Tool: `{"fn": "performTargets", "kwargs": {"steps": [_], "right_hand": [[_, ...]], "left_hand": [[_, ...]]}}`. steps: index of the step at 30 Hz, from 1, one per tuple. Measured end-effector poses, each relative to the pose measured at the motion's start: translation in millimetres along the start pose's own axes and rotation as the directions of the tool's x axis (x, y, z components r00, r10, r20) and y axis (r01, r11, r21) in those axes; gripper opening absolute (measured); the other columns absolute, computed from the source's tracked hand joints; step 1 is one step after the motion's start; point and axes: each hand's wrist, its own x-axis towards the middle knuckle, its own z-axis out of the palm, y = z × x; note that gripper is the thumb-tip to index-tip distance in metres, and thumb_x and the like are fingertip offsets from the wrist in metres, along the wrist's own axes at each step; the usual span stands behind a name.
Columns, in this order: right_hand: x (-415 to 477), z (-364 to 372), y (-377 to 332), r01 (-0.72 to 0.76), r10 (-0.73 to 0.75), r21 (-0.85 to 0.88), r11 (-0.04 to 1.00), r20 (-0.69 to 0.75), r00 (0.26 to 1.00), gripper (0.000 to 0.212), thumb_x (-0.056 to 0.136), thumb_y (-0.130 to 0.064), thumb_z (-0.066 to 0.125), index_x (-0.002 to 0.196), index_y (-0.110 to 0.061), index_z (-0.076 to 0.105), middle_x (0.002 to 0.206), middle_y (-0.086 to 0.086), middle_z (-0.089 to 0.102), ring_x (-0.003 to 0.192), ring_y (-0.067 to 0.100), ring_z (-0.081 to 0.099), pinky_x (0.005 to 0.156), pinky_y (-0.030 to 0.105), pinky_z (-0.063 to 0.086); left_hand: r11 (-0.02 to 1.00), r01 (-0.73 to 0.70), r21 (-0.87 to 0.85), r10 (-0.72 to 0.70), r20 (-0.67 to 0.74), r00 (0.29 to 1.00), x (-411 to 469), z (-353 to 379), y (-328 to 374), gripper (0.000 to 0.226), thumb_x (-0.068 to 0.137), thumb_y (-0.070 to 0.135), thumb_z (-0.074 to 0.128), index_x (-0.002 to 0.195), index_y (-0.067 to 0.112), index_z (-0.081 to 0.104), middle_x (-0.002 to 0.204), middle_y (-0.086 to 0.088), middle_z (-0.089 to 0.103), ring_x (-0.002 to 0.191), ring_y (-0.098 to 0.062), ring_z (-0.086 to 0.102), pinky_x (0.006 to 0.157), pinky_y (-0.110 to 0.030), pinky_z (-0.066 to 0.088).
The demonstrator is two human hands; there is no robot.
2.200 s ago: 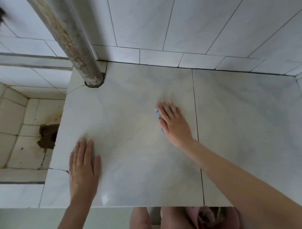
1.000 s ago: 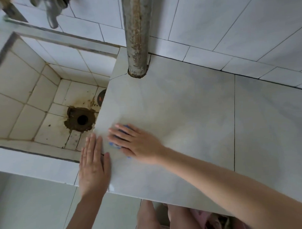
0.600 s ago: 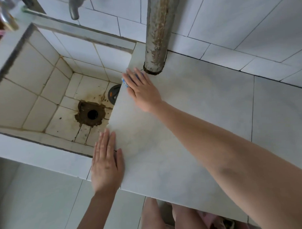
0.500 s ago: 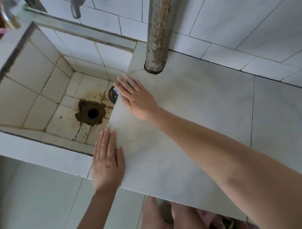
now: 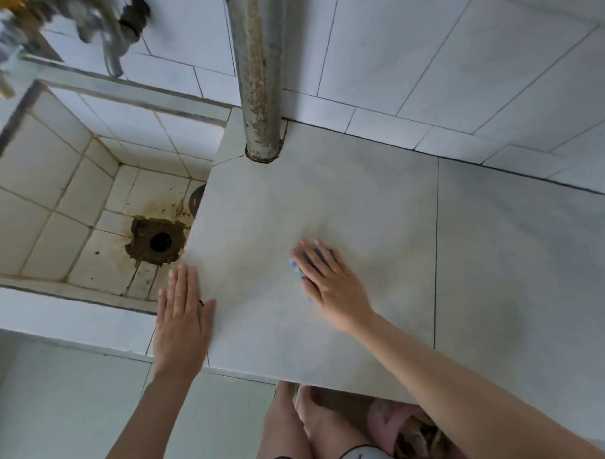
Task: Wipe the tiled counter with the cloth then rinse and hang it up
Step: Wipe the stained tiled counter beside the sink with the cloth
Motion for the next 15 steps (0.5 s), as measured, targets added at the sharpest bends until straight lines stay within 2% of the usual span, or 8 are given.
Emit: {"fn": "performTargets", "kwargs": {"steps": [4, 8, 11, 15], "right_hand": [[-32, -8, 47, -0.331, 0.333, -0.059, 0.942, 0.038, 0.942, 0.049, 0.099, -0.027, 0.024, 0.145, -0.011, 0.035, 0.152, 0.01, 0.031, 0.142, 0.032, 0.024, 0.112, 0.044, 0.022], [-40, -12, 35, -0.55, 0.55, -0.008, 0.835, 0.044, 0.834, 0.053, 0.097, -0.027, 0.02, 0.145, -0.01, 0.03, 0.151, 0.013, 0.032, 0.138, 0.036, 0.03, 0.113, 0.039, 0.007], [-33, -8, 2, -0.572, 0.572, 0.019, 0.82, 0.02, 0.82, 0.051, 0.097, -0.026, 0.023, 0.145, -0.011, 0.028, 0.15, 0.012, 0.033, 0.138, 0.034, 0.031, 0.115, 0.04, 0.008], [-17, 4, -67, -0.412, 0.416, 0.101, 0.905, -0.018, 0.909, 0.048, 0.098, -0.026, 0.029, 0.144, -0.015, 0.036, 0.152, 0.005, 0.031, 0.141, 0.028, 0.026, 0.114, 0.041, 0.019]], "left_hand": [[0.995, -0.091, 0.034, 0.089, 0.065, 0.994, 1, -6, -6, 0.068, 0.099, 0.047, 0.012, 0.148, -0.001, 0.008, 0.156, -0.017, 0.01, 0.145, -0.029, 0.009, 0.119, -0.039, 0.007], [0.995, -0.099, 0.003, 0.098, 0.136, 0.986, 5, -11, -9, 0.071, 0.098, 0.052, 0.007, 0.148, 0.001, 0.0, 0.155, -0.02, 0.009, 0.144, -0.027, 0.001, 0.114, -0.051, 0.017], [0.993, -0.121, -0.002, 0.12, 0.186, 0.975, 6, -13, -10, 0.069, 0.098, 0.052, 0.007, 0.149, 0.005, 0.003, 0.155, -0.021, 0.005, 0.144, -0.028, -0.004, 0.112, -0.054, 0.017], [0.99, -0.142, -0.024, 0.144, 0.212, 0.967, 7, -15, -12, 0.071, 0.097, 0.055, 0.006, 0.15, 0.008, 0.007, 0.157, -0.017, -0.002, 0.145, -0.025, -0.012, 0.116, -0.046, 0.006]]}}
